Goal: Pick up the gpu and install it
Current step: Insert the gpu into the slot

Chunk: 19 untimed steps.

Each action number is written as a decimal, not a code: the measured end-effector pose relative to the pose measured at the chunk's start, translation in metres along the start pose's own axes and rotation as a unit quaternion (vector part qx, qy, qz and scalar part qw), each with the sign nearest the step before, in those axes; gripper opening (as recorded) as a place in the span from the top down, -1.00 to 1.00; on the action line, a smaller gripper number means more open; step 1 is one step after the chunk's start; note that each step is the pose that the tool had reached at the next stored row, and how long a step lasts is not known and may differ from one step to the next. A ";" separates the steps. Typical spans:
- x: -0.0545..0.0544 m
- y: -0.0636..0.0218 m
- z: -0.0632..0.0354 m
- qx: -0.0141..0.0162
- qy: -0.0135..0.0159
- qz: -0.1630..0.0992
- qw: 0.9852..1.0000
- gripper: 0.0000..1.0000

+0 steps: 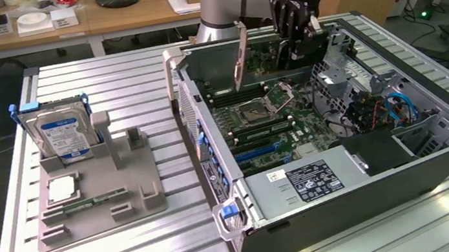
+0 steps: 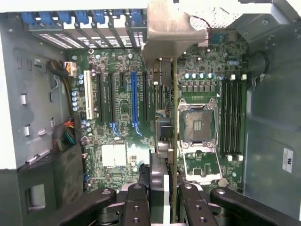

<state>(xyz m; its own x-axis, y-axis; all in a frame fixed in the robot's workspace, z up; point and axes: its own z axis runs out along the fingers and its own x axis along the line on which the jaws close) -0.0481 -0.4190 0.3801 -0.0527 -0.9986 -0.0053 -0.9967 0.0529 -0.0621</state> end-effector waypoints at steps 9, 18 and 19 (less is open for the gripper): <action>0.000 0.0029 0.0132 0.010 -0.001 0.000 1.000 0.44; 0.010 0.0064 0.0198 0.010 -0.002 0.000 1.000 0.44; 0.010 0.0077 0.0204 0.010 -0.002 0.000 1.000 0.44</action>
<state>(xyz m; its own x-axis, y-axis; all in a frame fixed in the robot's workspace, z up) -0.0551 -0.4288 0.3592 -0.0516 -0.9986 -0.0098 -0.9952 0.0522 -0.0830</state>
